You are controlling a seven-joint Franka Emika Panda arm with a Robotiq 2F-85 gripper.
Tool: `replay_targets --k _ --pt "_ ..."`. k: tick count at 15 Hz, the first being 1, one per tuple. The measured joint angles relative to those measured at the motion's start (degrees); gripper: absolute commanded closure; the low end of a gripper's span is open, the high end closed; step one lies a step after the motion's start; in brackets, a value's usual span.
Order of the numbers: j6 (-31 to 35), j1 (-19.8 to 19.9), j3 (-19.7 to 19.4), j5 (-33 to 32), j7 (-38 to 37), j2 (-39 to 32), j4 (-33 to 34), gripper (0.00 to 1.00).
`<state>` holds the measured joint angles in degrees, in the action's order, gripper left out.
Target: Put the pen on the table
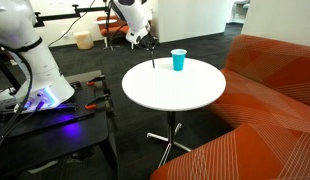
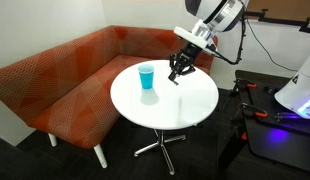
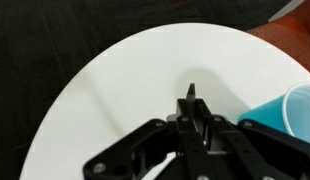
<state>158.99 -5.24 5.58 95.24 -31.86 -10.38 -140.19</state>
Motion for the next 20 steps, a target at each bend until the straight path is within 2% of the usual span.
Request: replay_targets --k 8,14,20 --pt "3.09 -0.68 -0.36 -21.93 -18.78 -6.13 3.58 0.97" --pt "3.79 -3.11 -2.78 -39.0 -34.92 -7.03 3.91 0.97" --pt "3.77 -4.45 -4.43 -51.68 -46.37 -7.16 4.13 0.97"
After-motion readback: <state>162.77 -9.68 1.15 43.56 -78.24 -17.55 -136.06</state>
